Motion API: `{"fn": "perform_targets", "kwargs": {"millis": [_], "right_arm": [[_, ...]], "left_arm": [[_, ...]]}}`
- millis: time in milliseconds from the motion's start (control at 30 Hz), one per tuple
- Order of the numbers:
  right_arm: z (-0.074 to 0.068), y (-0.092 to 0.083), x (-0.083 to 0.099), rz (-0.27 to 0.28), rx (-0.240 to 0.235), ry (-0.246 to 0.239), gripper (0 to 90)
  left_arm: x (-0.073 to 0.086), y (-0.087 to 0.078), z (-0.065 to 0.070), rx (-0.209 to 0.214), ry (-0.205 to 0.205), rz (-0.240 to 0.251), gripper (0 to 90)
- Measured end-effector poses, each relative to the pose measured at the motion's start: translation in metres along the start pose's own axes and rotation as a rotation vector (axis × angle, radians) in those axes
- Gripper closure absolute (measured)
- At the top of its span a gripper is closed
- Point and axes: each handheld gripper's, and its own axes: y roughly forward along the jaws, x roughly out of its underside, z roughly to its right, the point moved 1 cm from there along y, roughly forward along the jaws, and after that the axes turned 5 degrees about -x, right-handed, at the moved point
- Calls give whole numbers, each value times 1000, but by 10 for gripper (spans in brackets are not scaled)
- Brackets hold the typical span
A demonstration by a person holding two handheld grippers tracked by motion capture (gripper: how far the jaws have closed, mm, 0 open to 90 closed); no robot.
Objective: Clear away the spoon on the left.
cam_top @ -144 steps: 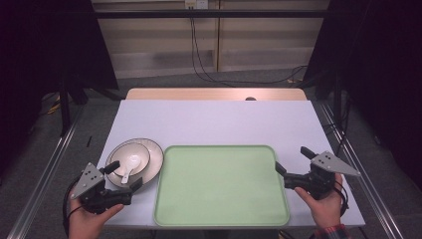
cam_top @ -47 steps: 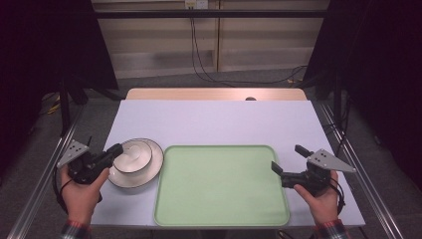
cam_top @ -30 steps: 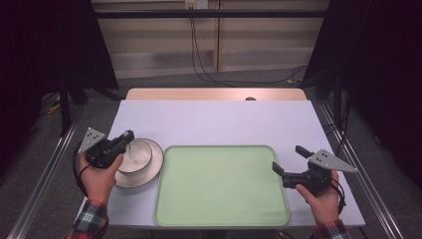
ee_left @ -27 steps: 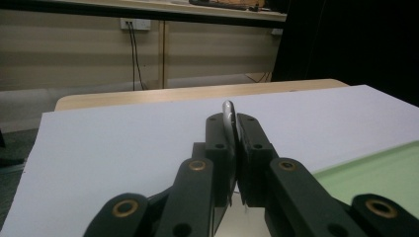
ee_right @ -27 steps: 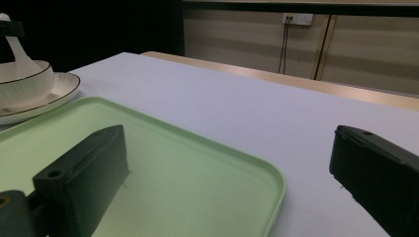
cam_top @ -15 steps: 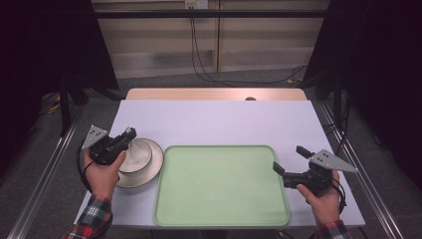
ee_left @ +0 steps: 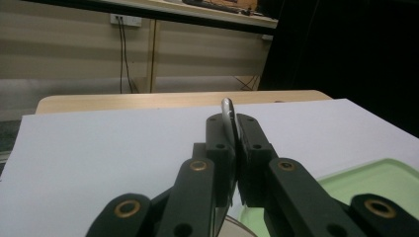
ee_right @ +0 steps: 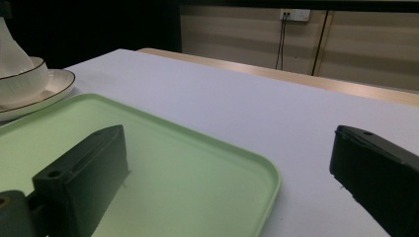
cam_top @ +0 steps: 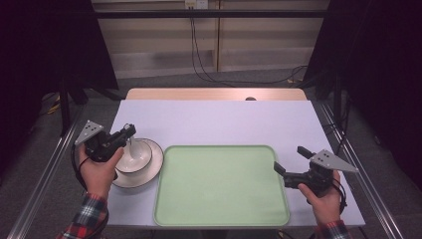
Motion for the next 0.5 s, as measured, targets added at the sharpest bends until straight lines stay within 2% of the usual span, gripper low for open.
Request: {"fn": "perform_targets", "kwargs": {"millis": [200,333,500], "right_arm": [[0,1,1,-10,-1,-7,2],[0,1,1,-12,-4,-12,2],[0,1,1,-18,-4,-21,2]], "left_arm": [[-10,-2,5,32,1,-10,856],[-16,-2,9,36,4,-11,856],[-23,-3,16,71,1,-13,856]]}}
